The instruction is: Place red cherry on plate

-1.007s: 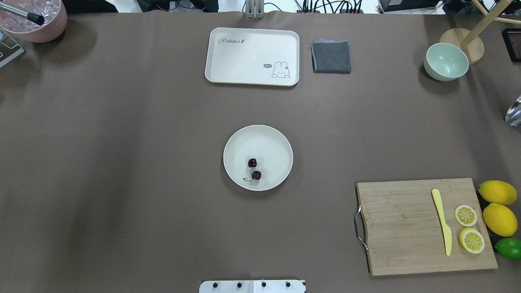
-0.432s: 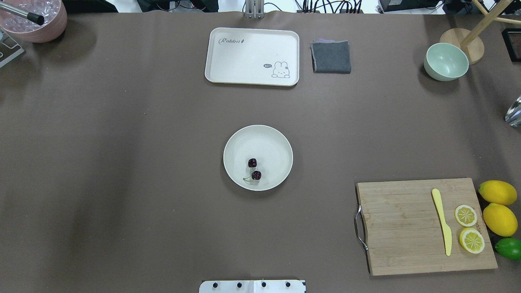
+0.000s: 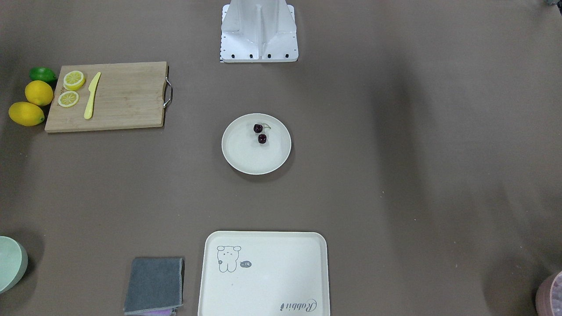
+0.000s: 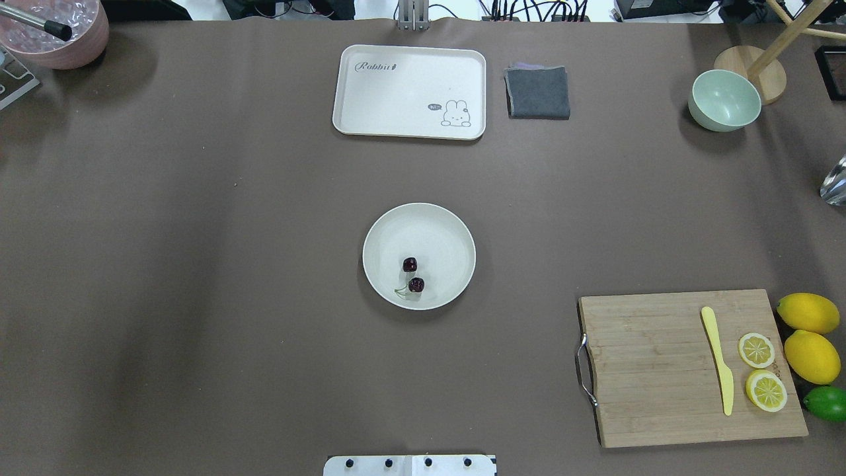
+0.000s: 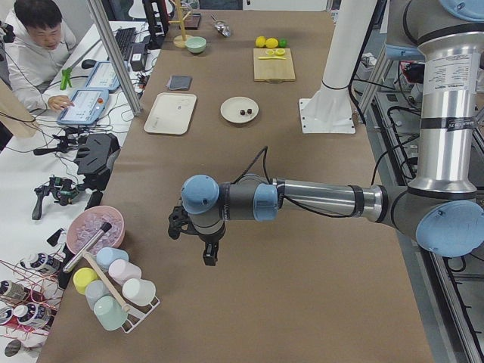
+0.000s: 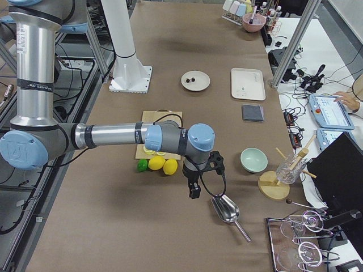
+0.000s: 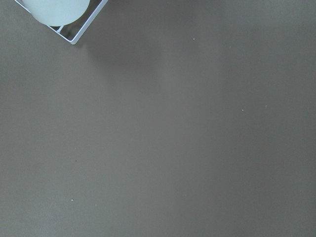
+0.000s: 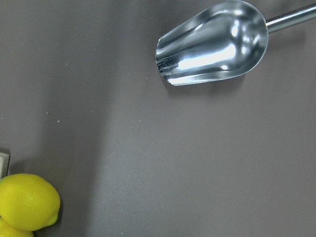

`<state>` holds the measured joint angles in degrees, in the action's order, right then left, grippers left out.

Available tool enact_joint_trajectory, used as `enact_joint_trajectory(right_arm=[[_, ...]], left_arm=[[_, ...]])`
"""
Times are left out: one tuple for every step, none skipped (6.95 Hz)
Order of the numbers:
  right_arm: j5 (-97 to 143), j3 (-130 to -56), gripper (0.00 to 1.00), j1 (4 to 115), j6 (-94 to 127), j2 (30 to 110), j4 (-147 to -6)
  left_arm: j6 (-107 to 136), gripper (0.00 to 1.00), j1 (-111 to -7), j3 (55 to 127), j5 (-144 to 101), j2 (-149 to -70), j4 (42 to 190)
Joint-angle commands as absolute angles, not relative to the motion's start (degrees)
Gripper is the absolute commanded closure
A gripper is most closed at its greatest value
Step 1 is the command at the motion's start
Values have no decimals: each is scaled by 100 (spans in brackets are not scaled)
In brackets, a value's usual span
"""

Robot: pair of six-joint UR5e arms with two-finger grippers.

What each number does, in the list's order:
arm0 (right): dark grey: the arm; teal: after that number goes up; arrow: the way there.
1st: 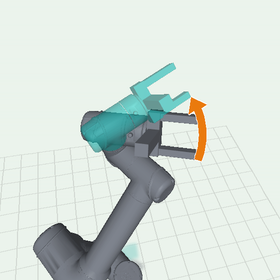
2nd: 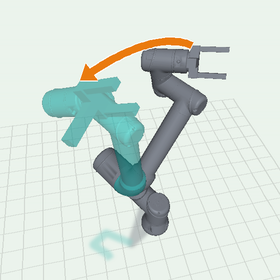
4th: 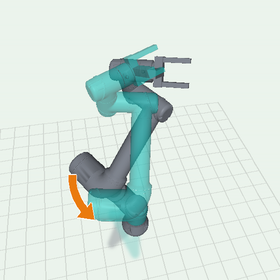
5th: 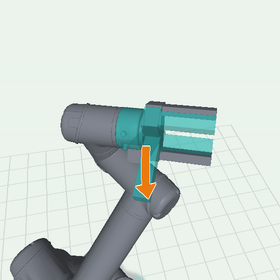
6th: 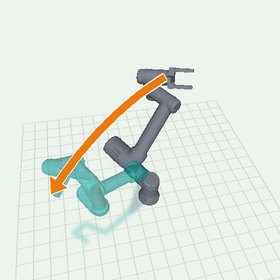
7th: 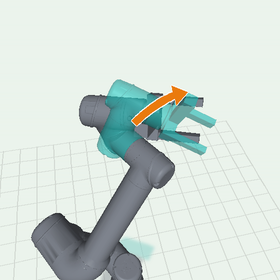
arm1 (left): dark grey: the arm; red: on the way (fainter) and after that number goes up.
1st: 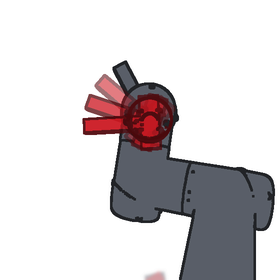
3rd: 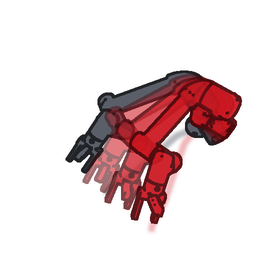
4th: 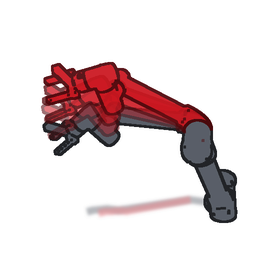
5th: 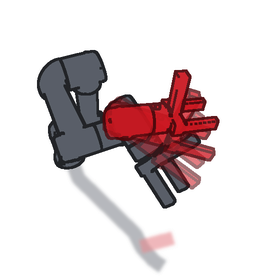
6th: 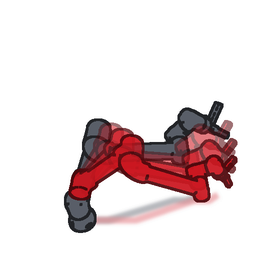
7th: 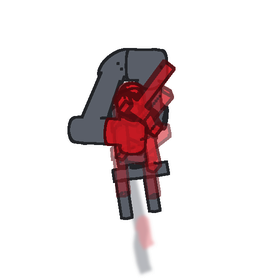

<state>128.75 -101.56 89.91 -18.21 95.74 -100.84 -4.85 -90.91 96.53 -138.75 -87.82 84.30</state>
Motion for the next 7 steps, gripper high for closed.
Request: enact_joint_trajectory(right_arm=[[12885, -10169, 0, 8991, -1828, 9571, -10090], [12885, -10169, 0, 8991, -1819, 9571, -10090], [12885, -10169, 0, 8991, -1828, 9571, -10081], [12885, -10178, 0, 8991, -1828, 9563, -10081], [12876, -10213, 0, 8991, -1793, 9554, -10081], [12885, -10222, 0, 8991, -1793, 9545, -10081], [12876, -10213, 0, 8991, -1793, 9536, -10081]], left_arm=[[-483, 2, -9088, 9659, -13878, -8736, 8437], [-492, 2, -9088, 9659, -13878, -8736, 8437], [-492, 2, -9088, 9659, -13878, -8736, 8437], [-483, 2, -9088, 9659, -13878, -8736, 8437], [-483, 2, -9088, 9650, -13878, -8736, 8437], [-483, 2, -9088, 9659, -13878, -8736, 8437], [-492, 2, -9088, 9650, -13878, -8736, 8437]])
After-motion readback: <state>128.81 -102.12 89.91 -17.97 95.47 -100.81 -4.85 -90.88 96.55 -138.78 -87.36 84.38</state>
